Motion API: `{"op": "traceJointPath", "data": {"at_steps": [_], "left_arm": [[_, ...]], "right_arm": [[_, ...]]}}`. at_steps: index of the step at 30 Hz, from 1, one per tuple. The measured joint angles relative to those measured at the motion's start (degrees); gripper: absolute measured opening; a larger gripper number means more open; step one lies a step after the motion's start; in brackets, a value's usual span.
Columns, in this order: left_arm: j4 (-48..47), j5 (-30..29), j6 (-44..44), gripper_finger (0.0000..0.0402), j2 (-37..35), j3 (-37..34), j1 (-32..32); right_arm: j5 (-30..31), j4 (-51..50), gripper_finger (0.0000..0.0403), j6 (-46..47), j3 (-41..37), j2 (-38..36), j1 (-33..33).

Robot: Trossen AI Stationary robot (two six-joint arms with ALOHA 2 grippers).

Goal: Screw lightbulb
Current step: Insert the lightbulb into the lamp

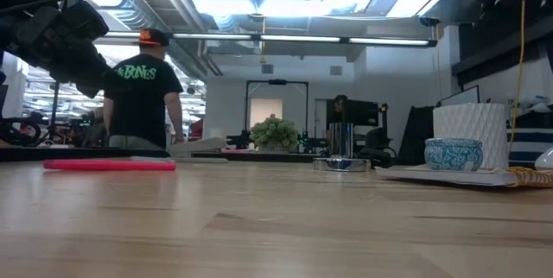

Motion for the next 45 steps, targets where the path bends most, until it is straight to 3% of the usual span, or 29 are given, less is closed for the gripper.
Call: {"op": "traceJointPath", "data": {"at_steps": [6, 12, 19, 24, 31, 39, 45], "left_arm": [[0.02, -0.01, 0.0, 0.0004, 0.0, 0.0, 0.0], [0.01, 0.01, 0.0, 0.0004, 0.0, -0.01, 0.0], [0.01, -0.01, 0.0, 0.0004, 0.0, -0.02, 0.0], [0.02, 0.01, 0.0, 0.0004, 0.0, -0.02, 0.0], [0.02, -0.01, 0.0, 0.0004, 0.0, -0.02, 0.0], [0.02, -0.01, 0.0, 0.0004, 0.0, 0.0, 0.0], [0.02, 0.0, 0.0, 0.0004, 0.0, 0.0, 0.0]], "right_arm": [[3.81, -15.79, 0.0138, -1.49, 14.03, 8.09, 0.0], [3.17, -39.6, 0.0211, 2.01, 30.49, 20.08, 0.0], [-8.3, -71.95, 0.0234, 11.19, 49.24, 38.58, 0.0], [-15.09, -89.06, 0.0234, 16.62, 58.15, 52.53, 0.0], [-27.59, -89.92, 0.0234, 23.74, 58.84, 66.74, 0.02], [-28.75, -89.91, 0.0234, 24.66, 58.28, 77.7, 0.04], [-28.78, -89.94, 0.0234, 24.66, 58.27, 77.18, 0.04]]}}
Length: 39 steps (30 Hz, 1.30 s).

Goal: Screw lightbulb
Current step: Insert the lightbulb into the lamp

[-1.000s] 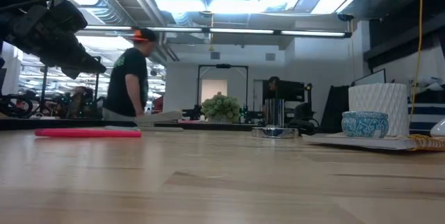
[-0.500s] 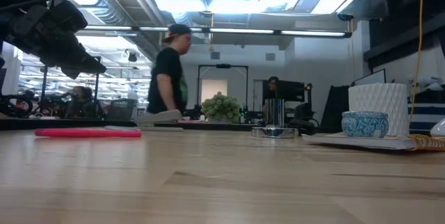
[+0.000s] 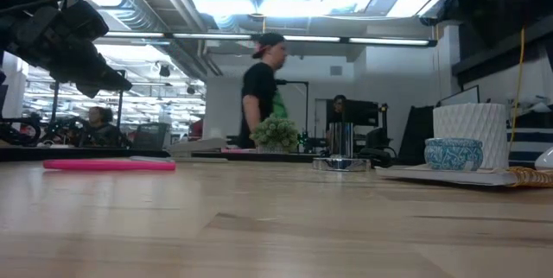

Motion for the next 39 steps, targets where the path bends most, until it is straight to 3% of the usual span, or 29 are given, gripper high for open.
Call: {"op": "traceJointPath", "data": {"at_steps": [6, 10, 16, 20, 25, 31, 39], "left_arm": [[0.0, 0.01, 0.0, 0.0004, 0.0, -0.02, 0.0], [0.0, 0.01, 0.0, 0.0004, 0.0, -0.02, 0.0], [0.0, 0.01, 0.0, 0.0004, 0.0, 0.0, 0.0], [0.0, -0.01, 0.0, 0.0004, 0.0, 0.0, 0.0], [0.0, 0.01, 0.0, 0.0004, 0.0, -0.02, 0.0], [0.0, 0.0, 0.0, 0.0004, 0.0, -0.01, 0.0], [0.0, 0.01, 0.0, 0.0004, 0.0, -0.02, 0.0]], "right_arm": [[6.11, 0.24, 0.0234, 0.39, -0.51, -7.11, 0.0], [7.07, -0.03, 0.0234, 6.09, -6.68, -15.56, 0.0], [1.59, -0.17, 0.0234, 14.67, -21.35, -28.36, 0.0], [-1.24, -0.14, 0.0234, 16.99, -27.92, -32.85, 0.0], [0.58, 3.3, 0.0232, 16.69, -30.24, -34.42, -0.02], [7.52, 4.66, 0.0222, 16.55, -30.23, -33.65, -0.04], [4.86, 5.57, 0.0218, 16.75, -30.23, -32.61, -0.04]]}}
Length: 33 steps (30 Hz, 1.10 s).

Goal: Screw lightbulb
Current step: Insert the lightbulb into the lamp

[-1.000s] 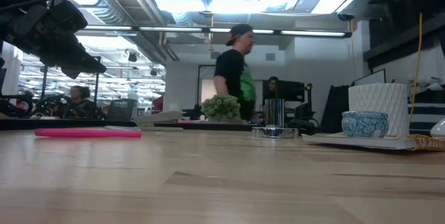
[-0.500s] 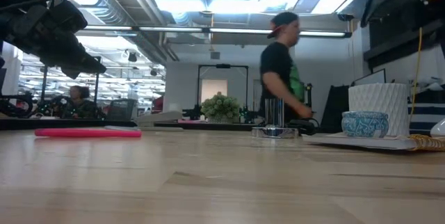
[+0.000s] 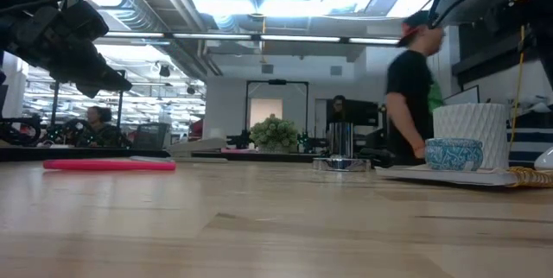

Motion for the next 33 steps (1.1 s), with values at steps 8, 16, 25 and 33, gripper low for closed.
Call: {"op": "traceJointPath", "data": {"at_steps": [8, 16, 25, 33], "left_arm": [[0.0, 0.0, 0.01, 0.0004, 0.0, 0.01, 0.0], [0.0, -0.01, 0.0, 0.0004, 0.0, 0.02, 0.0], [0.0, 0.0, 0.0, 0.0004, 0.0, 0.01, 0.0], [0.0, 0.0, 0.0, 0.0004, 0.0, 0.02, 0.0]], "right_arm": [[-1.34, 0.35, 0.0218, 1.01, 0.0, 1.22, 0.0], [-1.34, 0.15, 0.0218, 2.77, 0.0, 4.19, 0.0], [-1.51, -0.29, 0.0218, 2.77, 0.0, 8.8, 0.0], [-2.85, -1.34, 0.0218, 2.77, -0.02, 13.32, 0.0]]}}
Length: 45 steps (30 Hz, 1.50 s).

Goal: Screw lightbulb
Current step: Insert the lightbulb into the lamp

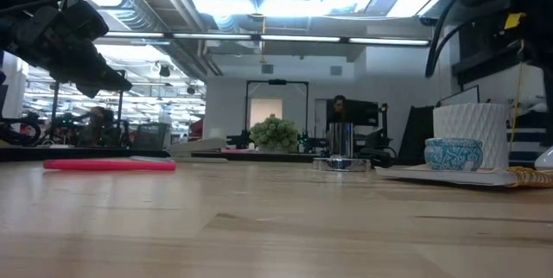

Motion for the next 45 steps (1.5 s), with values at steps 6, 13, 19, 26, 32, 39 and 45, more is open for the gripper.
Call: {"op": "traceJointPath", "data": {"at_steps": [6, 13, 19, 26, 32, 39, 45], "left_arm": [[0.0, 0.0, 0.01, 0.0004, 0.0, 0.0, 0.0], [0.0, 0.0, 0.0, 0.0004, 0.0, 0.0, 0.0], [0.0, 0.0, 0.0, 0.0004, 0.0, -0.01, 0.0], [0.0, -0.01, 0.0, 0.0004, 0.0, -0.02, 0.0], [0.0, 0.0, 0.0, 0.0004, 0.0, -0.01, 0.0], [0.0, 0.0, 0.0, 0.0004, 0.0, -0.02, 0.0], [0.0, 0.0, 0.0, 0.0004, 0.0, -0.01, 0.0]], "right_arm": [[-0.09, 0.09, 0.0218, 0.0, 0.0, 2.48, 0.02], [-2.86, 0.39, 0.0218, -0.01, -0.02, 3.21, 0.02], [-3.13, 0.6, 0.0201, -0.01, -0.02, 3.21, 0.02], [-3.66, 0.61, 0.0128, -0.02, 0.02, 3.15, 0.02], [-3.73, 0.71, 0.0118, -0.04, 0.07, 3.17, 0.04], [-3.38, 1.61, 0.0123, -0.02, 0.09, 3.15, 0.02], [-3.09, 4.68, 0.012, 0.34, 0.15, 3.06, 0.02]]}}
